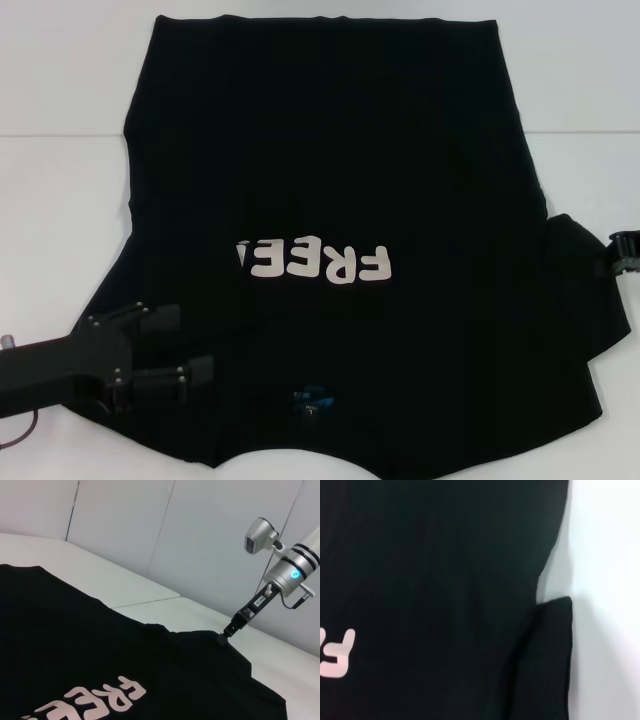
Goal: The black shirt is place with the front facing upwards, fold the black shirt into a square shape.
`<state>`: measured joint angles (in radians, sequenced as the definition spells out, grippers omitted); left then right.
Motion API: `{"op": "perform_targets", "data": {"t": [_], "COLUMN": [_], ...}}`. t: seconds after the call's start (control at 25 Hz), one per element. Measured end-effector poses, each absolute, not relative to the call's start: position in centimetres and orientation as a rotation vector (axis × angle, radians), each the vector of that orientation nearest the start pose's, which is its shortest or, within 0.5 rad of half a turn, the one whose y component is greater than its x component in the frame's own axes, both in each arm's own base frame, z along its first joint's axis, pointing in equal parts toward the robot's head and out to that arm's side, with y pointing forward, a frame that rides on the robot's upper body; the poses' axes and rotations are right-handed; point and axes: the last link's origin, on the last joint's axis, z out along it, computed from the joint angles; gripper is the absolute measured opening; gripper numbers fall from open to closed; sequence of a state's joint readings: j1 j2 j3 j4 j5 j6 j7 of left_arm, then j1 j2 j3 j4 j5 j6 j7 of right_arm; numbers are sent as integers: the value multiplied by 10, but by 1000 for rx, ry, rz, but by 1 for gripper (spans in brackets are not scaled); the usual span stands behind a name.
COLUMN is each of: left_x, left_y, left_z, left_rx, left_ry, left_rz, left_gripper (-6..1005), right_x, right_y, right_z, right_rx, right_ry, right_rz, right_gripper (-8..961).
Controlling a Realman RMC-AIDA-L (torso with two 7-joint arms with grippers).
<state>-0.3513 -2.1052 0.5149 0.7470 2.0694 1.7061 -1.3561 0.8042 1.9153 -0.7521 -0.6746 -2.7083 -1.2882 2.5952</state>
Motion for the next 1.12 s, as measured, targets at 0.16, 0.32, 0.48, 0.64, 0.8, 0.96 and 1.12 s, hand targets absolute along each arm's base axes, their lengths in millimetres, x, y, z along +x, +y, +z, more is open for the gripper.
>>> {"op": "perform_targets", "data": {"t": [0.16, 0.32, 0.48, 0.64, 0.8, 0.96, 1.12], "left_x": [-311, -311, -311, -311, -311, -310, -310], "left_y": [271, 271, 271, 271, 272, 273, 273], "left_z": [22, 22, 23, 23, 23, 24, 24], "left_rx": [-2607, -2609, -2608, -2607, -2609, -2609, -2607], "left_ry": [-769, -769, -770, -769, -766, -763, -766], "left_rz": [-750, -747, -745, -743, -744, -744, -745], "left_gripper": [950, 950, 950, 949, 949, 949, 949], "right_x": [283, 276, 267, 254, 239, 220, 200], "right_y": [418, 420, 425, 429, 433, 438, 442], "right_z": [75, 87, 92, 83, 65, 47, 32], "right_rx": [-2066, -2071, -2088, -2144, -2216, -2282, -2339], "right_ry": [1607, 1587, 1556, 1517, 1473, 1413, 1350], "right_rz": [-108, -72, -50, -65, -122, -168, -197], "right_gripper": [41, 41, 40, 40, 41, 41, 41]}}
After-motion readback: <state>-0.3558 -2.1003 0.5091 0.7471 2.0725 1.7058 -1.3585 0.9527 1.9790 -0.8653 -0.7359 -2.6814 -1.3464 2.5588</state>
